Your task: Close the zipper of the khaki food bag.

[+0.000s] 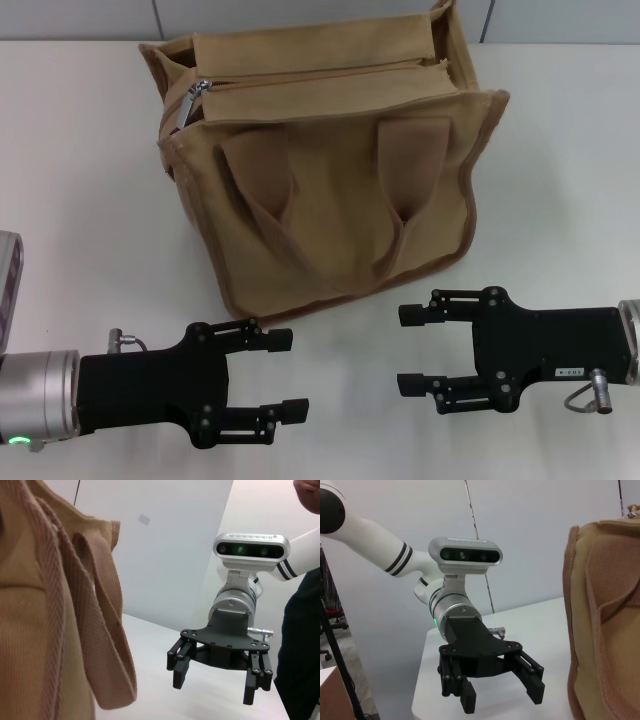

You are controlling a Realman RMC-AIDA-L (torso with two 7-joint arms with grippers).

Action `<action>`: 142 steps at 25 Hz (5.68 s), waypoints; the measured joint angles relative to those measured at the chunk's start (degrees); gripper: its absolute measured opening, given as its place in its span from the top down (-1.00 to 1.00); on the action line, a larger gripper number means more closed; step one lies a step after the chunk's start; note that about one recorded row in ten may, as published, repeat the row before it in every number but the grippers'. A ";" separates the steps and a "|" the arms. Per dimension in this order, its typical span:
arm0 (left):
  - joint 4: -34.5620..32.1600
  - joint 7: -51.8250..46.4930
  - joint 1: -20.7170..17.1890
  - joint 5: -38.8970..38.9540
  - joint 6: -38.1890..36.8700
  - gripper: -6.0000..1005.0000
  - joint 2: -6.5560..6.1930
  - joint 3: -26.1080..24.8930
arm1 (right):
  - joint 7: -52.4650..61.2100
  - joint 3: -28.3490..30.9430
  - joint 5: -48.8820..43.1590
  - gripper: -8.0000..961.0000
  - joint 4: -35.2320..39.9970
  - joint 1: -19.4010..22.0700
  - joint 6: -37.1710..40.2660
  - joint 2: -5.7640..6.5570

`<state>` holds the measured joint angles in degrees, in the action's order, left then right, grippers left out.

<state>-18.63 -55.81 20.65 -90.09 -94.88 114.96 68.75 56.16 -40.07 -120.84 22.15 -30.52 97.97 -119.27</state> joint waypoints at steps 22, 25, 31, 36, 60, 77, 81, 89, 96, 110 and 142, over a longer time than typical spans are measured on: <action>0.00 0.00 0.04 0.00 0.05 -0.50 0.00 -0.20 | 0.00 0.09 0.00 -0.53 0.00 0.09 0.11 0.00; 0.00 0.00 0.09 0.00 0.04 -0.50 0.00 -0.19 | 0.00 0.08 0.00 -0.53 0.00 0.04 0.13 0.00; 0.00 0.00 0.06 0.07 0.04 -0.49 0.00 -0.20 | 0.00 0.08 -0.01 -0.53 0.00 -0.07 0.13 0.00; 0.00 0.00 0.03 0.07 0.18 -0.48 0.00 -0.19 | 0.00 0.08 0.00 -0.53 0.00 -0.17 0.13 0.00; 5.72 14.37 -0.15 15.37 -10.53 -0.45 3.59 -34.06 | 0.00 0.27 0.13 -0.53 0.00 0.25 0.19 0.09; 1.71 19.19 -0.13 -1.20 5.42 -0.42 3.51 -36.02 | 0.23 0.26 0.18 -0.53 0.26 -0.02 -0.41 0.14; 3.52 22.26 1.43 0.17 7.31 -0.42 3.72 -38.27 | 0.34 0.26 0.17 -0.53 0.26 -0.10 -0.42 0.15; 7.56 32.97 0.98 8.11 5.97 -0.40 3.75 -42.83 | 0.49 0.33 0.17 -0.53 0.09 -0.15 -0.42 0.09; 8.32 39.30 0.50 7.99 2.63 -0.39 3.78 -42.32 | 0.58 0.44 0.17 -0.53 0.04 -0.03 -0.20 0.09; 8.97 41.52 0.17 7.63 1.32 0.48 3.78 -42.26 | 0.63 0.34 7.14 -0.53 -0.01 -0.25 5.71 0.02; 9.67 41.57 1.10 8.09 -3.95 0.95 3.87 -42.44 | 75.81 -12.59 17.01 -0.52 8.04 -27.17 -10.97 1.66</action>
<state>-8.96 -14.24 21.75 -82.00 -98.82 118.83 26.31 131.97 -52.67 -103.83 30.19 -57.69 87.00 -117.60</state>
